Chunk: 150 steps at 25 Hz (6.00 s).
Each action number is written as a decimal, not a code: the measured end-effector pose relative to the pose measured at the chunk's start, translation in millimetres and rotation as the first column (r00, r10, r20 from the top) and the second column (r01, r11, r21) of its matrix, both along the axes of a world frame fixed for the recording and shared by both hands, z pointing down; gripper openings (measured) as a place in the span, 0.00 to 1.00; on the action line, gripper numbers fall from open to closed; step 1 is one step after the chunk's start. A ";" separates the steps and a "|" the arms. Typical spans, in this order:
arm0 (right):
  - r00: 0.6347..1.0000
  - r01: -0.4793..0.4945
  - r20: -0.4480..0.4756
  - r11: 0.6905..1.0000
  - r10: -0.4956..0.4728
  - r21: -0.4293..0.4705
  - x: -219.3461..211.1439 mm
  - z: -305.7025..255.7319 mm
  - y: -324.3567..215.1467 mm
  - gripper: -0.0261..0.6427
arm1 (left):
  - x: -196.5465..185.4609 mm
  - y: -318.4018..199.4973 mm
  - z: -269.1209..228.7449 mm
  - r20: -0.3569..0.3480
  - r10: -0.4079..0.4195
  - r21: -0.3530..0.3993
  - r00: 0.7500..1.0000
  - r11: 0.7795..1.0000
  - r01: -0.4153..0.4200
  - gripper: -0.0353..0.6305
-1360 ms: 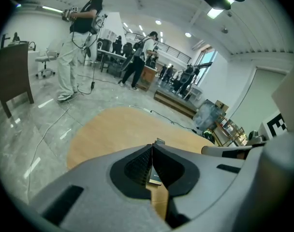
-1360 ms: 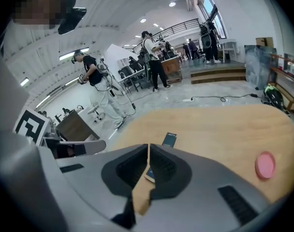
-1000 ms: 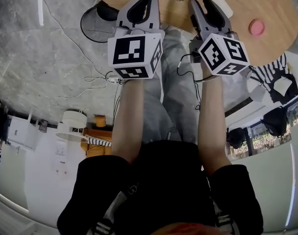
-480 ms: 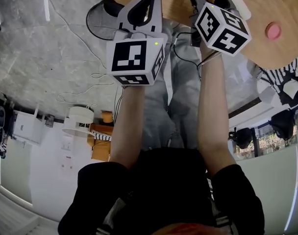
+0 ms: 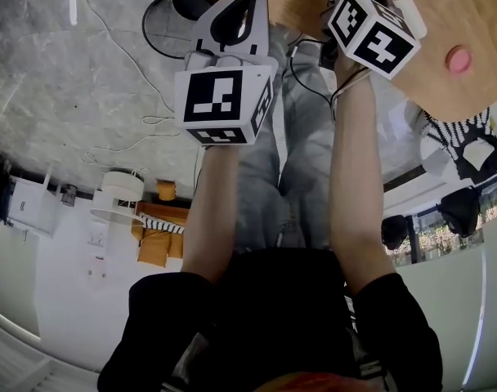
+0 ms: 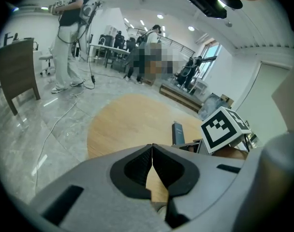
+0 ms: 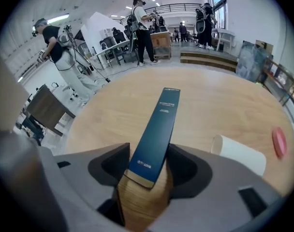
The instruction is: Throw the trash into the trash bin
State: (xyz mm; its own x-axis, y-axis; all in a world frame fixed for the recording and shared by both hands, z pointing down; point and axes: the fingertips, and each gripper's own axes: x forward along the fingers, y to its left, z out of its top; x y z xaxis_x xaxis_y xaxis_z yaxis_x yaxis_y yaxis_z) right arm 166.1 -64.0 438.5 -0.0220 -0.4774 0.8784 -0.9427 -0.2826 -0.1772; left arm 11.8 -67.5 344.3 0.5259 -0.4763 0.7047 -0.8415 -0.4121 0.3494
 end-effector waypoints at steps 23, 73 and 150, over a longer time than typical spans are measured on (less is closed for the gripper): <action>0.874 0.462 0.085 0.872 -0.478 0.161 -162.5 -58.3 26.5 0.31 | -156.5 89.7 -5.5 0.033 -0.494 0.035 0.869 0.870 0.492 0.07; 0.637 0.665 0.224 0.673 -0.738 0.324 -251.1 -27.6 106.4 0.06 | -173.3 130.1 30.3 0.070 -0.497 0.026 0.865 0.868 0.497 0.07; 0.719 0.330 0.446 0.827 -0.533 0.455 -136.6 -105.1 80.4 0.06 | -82.7 128.0 -9.2 0.117 -0.346 0.076 0.931 0.938 0.339 0.07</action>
State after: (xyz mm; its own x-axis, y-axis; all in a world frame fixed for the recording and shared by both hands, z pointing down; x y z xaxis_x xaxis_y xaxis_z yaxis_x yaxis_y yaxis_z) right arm 29.4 16.3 333.4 -0.7107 -0.5409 0.4499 -0.6628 0.3004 -0.6859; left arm -70.9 60.5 335.1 0.2318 -0.6503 0.7234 -0.9707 -0.1056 0.2160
